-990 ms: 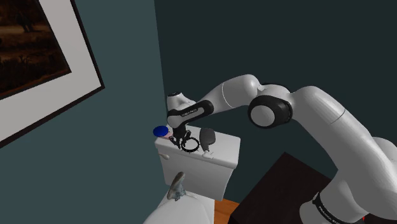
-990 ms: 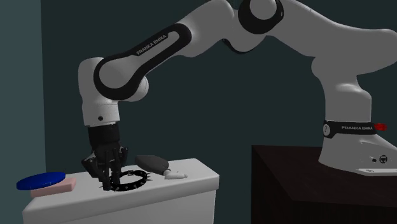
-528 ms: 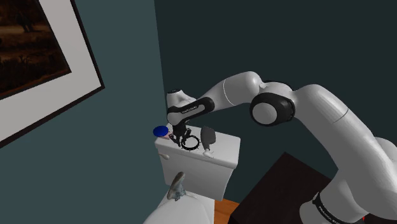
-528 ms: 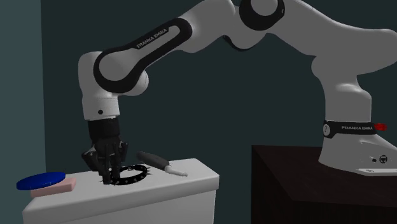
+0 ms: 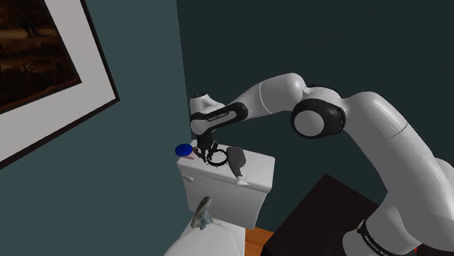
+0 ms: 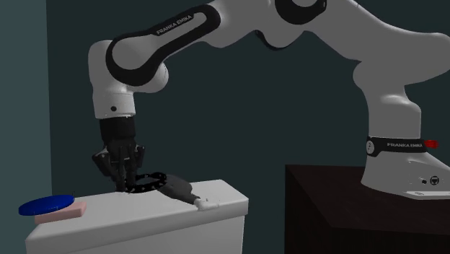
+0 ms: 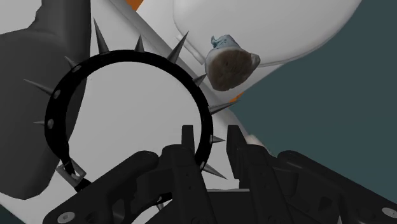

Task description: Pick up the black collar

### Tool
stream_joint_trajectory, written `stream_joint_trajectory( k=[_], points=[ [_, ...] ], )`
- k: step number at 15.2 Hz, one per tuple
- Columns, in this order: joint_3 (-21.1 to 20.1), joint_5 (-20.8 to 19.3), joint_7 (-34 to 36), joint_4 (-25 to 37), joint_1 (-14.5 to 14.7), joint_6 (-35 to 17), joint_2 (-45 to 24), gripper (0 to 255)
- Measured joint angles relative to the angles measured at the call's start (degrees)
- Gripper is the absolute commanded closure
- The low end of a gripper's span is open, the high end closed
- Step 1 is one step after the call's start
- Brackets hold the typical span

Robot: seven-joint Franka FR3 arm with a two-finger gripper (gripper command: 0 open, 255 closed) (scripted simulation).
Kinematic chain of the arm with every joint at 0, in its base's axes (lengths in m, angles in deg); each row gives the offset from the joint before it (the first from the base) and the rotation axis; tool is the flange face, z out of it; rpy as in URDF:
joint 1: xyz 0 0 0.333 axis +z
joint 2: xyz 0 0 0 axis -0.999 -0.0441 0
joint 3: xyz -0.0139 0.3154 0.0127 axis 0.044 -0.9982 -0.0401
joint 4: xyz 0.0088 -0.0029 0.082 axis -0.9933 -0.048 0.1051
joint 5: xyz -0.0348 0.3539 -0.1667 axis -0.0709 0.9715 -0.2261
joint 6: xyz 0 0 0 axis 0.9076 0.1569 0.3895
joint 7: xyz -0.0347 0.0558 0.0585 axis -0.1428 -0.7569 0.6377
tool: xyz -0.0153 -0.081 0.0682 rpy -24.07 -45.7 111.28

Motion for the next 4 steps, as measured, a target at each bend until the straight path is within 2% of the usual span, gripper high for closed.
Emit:
stream_joint_trajectory(
  k=[4],
  points=[
    [-0.08, 0.07, 0.1, 0.18, 0.01, 1.63, 1.47, 255]
  ],
)
